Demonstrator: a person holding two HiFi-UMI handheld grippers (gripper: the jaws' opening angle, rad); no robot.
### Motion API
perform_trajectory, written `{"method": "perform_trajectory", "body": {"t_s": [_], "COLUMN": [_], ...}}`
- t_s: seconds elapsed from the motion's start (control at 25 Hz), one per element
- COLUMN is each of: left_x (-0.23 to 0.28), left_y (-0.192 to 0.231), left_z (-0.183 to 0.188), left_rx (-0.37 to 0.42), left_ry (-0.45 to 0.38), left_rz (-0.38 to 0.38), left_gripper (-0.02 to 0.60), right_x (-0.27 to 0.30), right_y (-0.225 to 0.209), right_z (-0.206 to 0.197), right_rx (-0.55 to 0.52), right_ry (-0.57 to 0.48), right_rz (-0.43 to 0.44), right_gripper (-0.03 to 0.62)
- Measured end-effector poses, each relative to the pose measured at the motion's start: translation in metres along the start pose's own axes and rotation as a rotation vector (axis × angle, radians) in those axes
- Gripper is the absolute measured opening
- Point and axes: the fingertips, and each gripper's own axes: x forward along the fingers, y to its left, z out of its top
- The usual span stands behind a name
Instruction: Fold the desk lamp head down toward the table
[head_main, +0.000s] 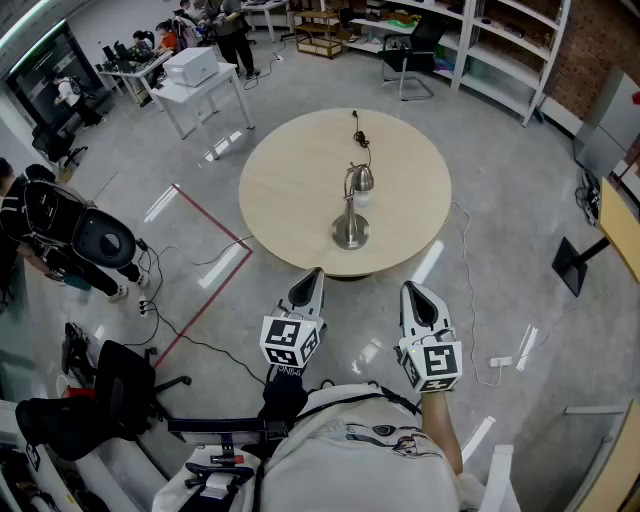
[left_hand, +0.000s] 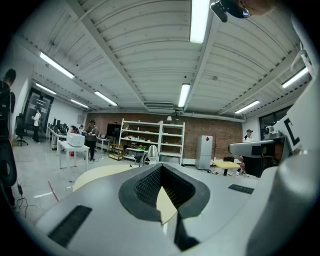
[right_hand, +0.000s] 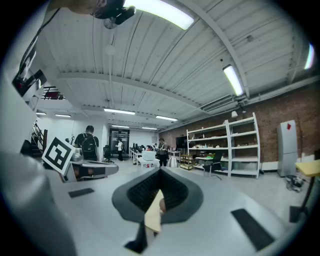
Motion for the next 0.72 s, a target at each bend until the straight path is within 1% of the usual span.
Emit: {"method": "perform_trajectory", "body": {"t_s": [0.16, 0.36, 0.72], "left_x": [0.0014, 0.0023, 0.001], "left_y": [0.0, 0.001, -0.0064], "left_z": [0.0003, -0.0032, -0.0029], "left_rx": [0.006, 0.011, 0.024], "left_ry": [-0.006, 0.008, 0.006], "left_rz": [-0.003, 0.004, 0.004], "left_gripper": [0.002, 0.002, 0.002], "right_x": [0.0028, 0.0068, 0.0045], "right_y": [-0.0008, 0.0004, -0.008], "right_z": [-0.0002, -0.0013, -0.0088], "right_rx": [0.004, 0.007, 0.03], "right_ry": [-0.004, -0.001, 0.009], "right_rz": [0.004, 0.014, 0.009], "right_gripper": [0.003, 0.003, 0.003]}}
